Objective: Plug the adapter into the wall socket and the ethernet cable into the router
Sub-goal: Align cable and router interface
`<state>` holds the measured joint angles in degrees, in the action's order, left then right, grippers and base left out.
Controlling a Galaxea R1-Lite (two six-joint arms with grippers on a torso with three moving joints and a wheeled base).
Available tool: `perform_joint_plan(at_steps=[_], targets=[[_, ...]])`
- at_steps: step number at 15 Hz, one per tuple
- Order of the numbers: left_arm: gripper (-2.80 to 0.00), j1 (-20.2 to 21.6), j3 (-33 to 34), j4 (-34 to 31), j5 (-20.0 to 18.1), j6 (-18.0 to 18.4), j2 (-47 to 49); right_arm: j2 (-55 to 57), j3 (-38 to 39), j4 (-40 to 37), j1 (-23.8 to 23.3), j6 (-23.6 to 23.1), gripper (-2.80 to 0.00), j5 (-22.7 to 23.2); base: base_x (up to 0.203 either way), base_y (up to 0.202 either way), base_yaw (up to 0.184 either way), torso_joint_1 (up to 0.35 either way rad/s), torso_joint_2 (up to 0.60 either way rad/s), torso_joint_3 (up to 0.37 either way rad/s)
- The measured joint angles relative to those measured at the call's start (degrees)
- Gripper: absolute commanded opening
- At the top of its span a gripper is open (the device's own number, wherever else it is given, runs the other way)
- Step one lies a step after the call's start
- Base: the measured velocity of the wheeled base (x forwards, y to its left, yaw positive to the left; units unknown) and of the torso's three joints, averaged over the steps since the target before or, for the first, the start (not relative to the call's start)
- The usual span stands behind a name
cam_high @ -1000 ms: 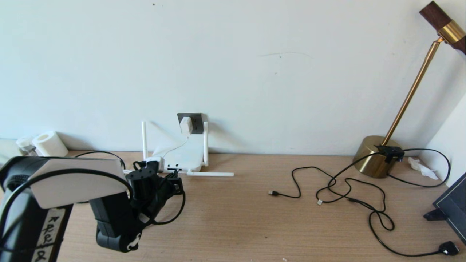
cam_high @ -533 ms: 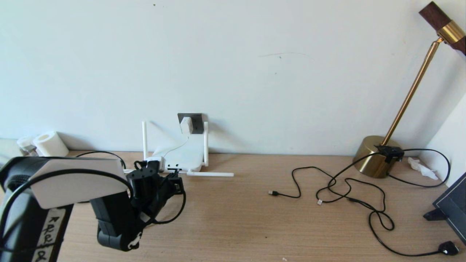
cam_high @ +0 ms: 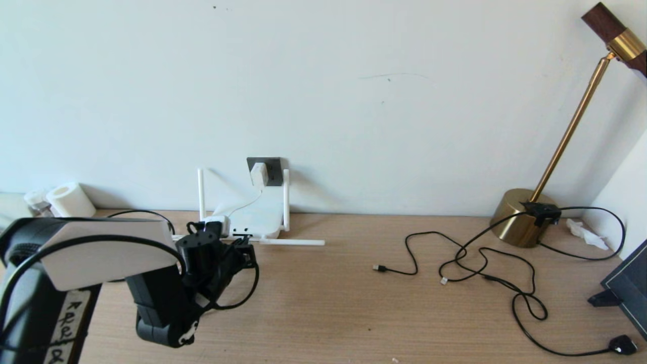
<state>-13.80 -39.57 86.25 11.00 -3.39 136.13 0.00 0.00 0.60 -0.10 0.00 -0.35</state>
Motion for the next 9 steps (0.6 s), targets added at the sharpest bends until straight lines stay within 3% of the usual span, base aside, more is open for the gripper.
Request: perform_joint_plan(at_steps=[9], targets=[[-2.8, 0.0, 0.8, -0.2, -0.1, 0.0, -1.0, 0.0, 0.0, 0.0, 0.0, 0.0, -2.8, 0.0, 0.0, 0.0, 0.0, 0.0, 0.0, 0.0]])
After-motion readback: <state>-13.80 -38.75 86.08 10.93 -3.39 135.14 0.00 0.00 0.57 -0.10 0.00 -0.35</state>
